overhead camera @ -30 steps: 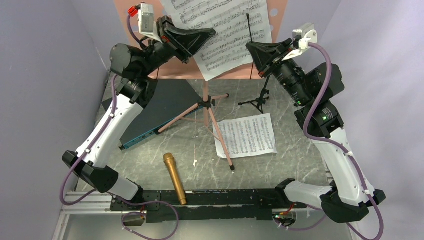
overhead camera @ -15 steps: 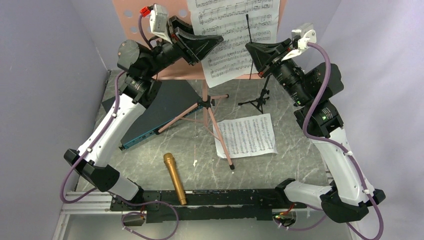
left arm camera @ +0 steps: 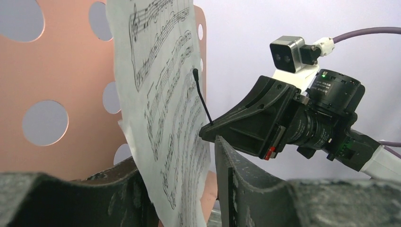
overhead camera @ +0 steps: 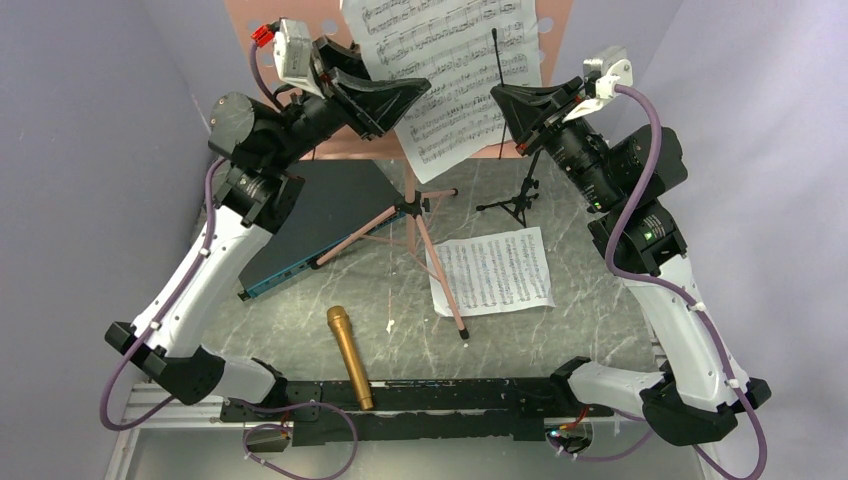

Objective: Set up the instrument practice props

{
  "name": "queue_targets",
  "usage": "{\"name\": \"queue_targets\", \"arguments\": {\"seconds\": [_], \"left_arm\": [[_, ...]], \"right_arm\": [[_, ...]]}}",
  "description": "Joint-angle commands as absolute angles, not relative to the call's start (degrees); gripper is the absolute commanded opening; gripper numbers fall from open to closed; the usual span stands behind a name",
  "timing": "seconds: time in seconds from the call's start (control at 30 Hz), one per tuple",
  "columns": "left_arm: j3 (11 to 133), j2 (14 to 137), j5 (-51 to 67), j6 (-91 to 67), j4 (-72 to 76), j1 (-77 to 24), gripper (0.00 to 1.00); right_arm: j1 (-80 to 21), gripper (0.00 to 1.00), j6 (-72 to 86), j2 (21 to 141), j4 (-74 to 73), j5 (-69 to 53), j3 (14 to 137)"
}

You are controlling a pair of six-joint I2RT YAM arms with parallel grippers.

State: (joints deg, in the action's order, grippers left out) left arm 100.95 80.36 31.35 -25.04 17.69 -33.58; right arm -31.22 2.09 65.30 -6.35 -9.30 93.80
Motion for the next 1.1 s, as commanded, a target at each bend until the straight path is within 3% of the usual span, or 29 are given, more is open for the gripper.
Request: {"name": "queue_targets", "arguments": {"seconds": [0.0, 0.3, 0.5, 0.87, 1.0, 1.07], "left_arm": [[100.2, 77.8, 29.3, -22.4, 15.4, -33.9, 0.44], [103.1, 79.7, 29.6, -21.1, 14.8, -33.8, 0.09], [107.5, 83.3, 33.2, -22.2, 14.8, -33.8, 0.03], [111.9, 87.3, 36.2, -25.3, 17.4, -34.4, 0.07], [110.5, 86.4, 35.8, -25.1, 18.4, -34.6, 0.28], [109.9, 86.0, 35.6, -25.0, 18.5, -34.6, 0.35]], "right_arm": [[-31.3, 0.00, 2.5, 64.8, -5.0, -9.8, 93.8], [-31.3, 0.00, 2.5, 64.8, -5.2, -10.1, 93.9], [-31.3, 0.00, 2.5, 64.8, -5.4, -10.5, 94.0], [-31.3, 0.00, 2.8, 65.2, -5.5, -11.2, 94.0], [-31.2, 0.00, 2.9, 65.1, -5.2, -11.1, 93.7], [-31.3, 0.06, 2.9, 65.0, -5.0, -11.0, 93.5]]}}
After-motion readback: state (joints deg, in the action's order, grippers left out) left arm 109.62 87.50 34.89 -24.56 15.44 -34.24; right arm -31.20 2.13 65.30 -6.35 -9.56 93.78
